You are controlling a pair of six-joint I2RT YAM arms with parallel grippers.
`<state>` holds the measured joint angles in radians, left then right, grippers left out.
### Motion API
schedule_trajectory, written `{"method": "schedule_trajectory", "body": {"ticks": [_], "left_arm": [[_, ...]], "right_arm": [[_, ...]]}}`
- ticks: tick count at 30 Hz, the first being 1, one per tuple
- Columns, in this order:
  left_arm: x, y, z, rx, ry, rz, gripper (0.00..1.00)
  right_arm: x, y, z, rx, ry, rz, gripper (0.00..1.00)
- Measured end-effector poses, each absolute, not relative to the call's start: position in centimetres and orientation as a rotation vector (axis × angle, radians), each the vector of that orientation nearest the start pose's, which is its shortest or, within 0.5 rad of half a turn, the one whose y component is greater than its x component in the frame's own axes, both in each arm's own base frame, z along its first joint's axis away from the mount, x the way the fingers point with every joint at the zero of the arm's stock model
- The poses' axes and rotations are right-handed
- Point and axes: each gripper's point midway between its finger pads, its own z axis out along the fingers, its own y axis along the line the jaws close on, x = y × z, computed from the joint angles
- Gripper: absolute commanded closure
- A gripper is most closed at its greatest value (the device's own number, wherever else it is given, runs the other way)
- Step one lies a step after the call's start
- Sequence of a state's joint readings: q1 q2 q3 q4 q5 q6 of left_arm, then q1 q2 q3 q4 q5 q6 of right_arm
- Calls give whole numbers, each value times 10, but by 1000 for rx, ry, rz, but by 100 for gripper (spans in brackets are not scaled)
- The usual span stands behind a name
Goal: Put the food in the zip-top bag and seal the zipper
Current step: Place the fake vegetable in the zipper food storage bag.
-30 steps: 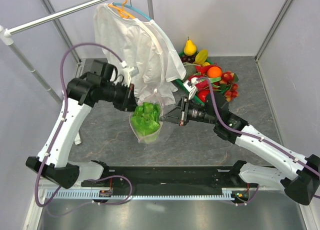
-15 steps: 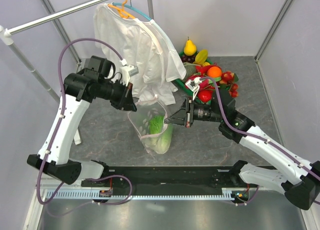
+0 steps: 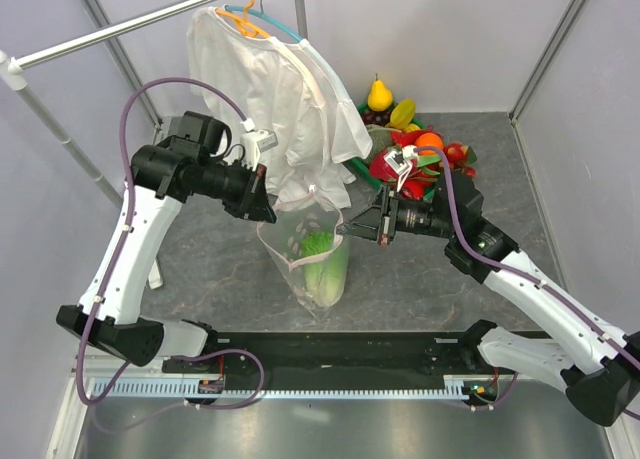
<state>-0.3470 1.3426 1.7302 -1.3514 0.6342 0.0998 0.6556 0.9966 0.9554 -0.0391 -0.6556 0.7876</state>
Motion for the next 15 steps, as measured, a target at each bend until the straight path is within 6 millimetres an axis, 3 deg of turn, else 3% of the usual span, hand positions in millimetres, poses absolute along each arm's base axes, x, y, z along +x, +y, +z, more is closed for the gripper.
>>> {"method": "schedule_trajectory", "body": {"ticks": [2, 4, 5, 6, 8, 9, 10, 11, 12, 15], "left_arm": [[205, -181, 304, 769, 2413, -912, 98], [208, -183, 299, 747, 2438, -923, 98], [211, -185, 299, 741, 2436, -928, 98], [215, -187, 299, 732, 2433, -934, 98], [221, -190, 301, 714, 2422, -941, 98], [224, -192, 303, 705, 2412, -945, 98], [226, -194, 305, 695, 2402, -950, 98], [228, -195, 308, 688, 2391, -960, 98], [230, -198, 312, 681, 2378, -973, 98], [232, -202, 317, 666, 2357, -996, 98]], "right_arm": [[174, 296, 333, -454, 1874, 1565, 100], [182, 294, 328, -445, 1884, 1546, 85], [188, 292, 325, -437, 1890, 1529, 76], [194, 288, 323, -427, 1898, 1509, 57], [209, 277, 324, -399, 1907, 1460, 40], [218, 270, 326, -387, 1901, 1430, 27], [226, 261, 330, -373, 1896, 1402, 21], [236, 251, 334, -355, 1888, 1369, 8], [248, 237, 340, -342, 1876, 1323, 3], [280, 200, 348, -310, 1860, 1199, 2]]}}
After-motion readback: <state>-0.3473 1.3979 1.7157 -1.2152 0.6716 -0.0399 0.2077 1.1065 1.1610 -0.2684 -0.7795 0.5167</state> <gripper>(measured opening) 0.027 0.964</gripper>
